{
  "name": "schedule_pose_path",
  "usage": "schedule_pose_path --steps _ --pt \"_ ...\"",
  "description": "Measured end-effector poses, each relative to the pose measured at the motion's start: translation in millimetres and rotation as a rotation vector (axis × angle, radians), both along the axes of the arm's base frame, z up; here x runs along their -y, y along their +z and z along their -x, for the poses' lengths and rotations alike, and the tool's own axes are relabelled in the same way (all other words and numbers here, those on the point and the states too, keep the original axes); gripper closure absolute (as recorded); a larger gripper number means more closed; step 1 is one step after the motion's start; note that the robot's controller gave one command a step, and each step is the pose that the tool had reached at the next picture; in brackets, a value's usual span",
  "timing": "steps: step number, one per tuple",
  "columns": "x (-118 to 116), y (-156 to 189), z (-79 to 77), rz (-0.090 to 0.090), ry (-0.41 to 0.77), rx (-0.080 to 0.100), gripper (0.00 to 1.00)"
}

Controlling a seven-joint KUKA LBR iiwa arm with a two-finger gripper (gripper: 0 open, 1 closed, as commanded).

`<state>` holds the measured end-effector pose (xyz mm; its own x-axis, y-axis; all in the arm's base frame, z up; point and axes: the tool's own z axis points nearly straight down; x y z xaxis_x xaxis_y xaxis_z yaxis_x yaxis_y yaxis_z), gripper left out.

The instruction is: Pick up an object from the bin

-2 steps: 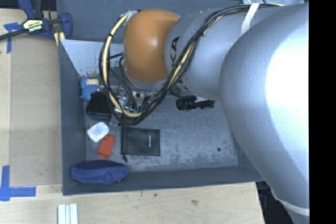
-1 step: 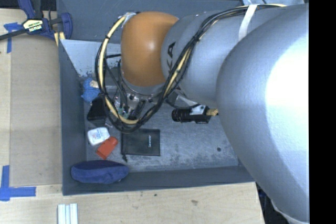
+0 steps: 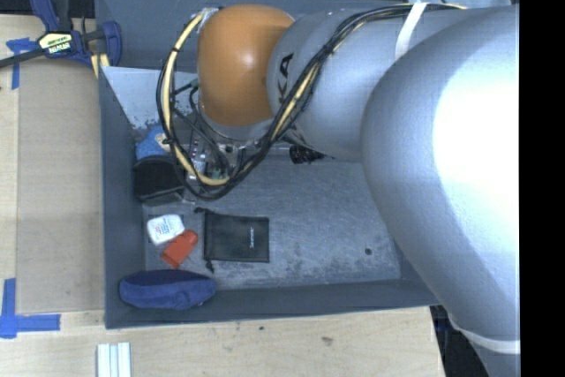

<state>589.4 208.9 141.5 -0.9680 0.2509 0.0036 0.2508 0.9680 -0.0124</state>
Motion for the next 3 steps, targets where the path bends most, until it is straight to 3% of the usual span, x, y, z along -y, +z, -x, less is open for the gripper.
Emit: schedule_pose_path --steps 1,2,3 --pt "-10 30 15.2 -0.009 0.059 0.002 1.0" --pt "-22 17 2.4 0.005 0.069 -0.012 1.0" --pt "-22 14 14.5 0.004 0.154 0.018 1.0"
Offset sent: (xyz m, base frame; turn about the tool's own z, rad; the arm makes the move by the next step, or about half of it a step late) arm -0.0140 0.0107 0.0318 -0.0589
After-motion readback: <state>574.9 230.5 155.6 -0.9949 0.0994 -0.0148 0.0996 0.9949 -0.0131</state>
